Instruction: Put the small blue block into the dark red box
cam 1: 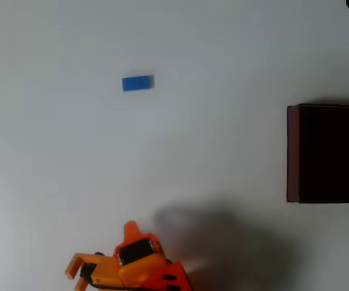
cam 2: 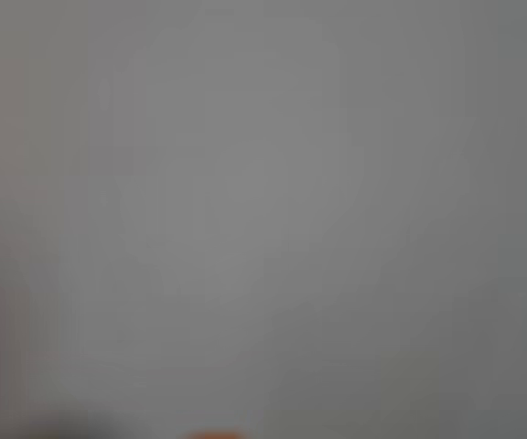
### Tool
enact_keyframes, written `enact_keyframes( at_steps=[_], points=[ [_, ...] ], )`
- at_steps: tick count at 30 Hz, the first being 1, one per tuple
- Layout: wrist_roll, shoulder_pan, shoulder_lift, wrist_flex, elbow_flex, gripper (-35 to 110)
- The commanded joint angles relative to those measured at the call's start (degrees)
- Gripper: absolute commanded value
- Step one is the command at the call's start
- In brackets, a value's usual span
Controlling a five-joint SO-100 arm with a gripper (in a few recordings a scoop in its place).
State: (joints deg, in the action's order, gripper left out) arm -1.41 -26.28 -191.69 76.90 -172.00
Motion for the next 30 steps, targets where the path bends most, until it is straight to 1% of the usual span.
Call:
enact_keyframes(
  at_steps=[1, 16, 19, 20, 21, 22, 23, 24, 27, 30],
  points=[
    [-1.5, -0.3, -0.6, 0.3, -0.3, 0],
    [-1.7, 0.0, -0.6, 0.3, -0.3, 0],
    [-4.4, 3.3, -0.6, 0.3, -0.4, 4],
    [-4.6, 2.8, -0.6, 0.3, -0.4, 7],
    [-12.0, 2.0, -0.6, 0.2, -0.6, 11],
    [-21.9, 2.3, -0.6, 0.3, -1.1, 13],
    [-27.4, 4.0, -0.7, 1.0, -1.0, 17],
    [-31.4, 5.5, -0.7, 0.9, -0.7, 18],
    [-30.3, 4.5, -0.7, -4.7, 3.4, 20],
    [-26.8, 4.1, -0.5, -4.1, 10.6, 23]
  ],
)
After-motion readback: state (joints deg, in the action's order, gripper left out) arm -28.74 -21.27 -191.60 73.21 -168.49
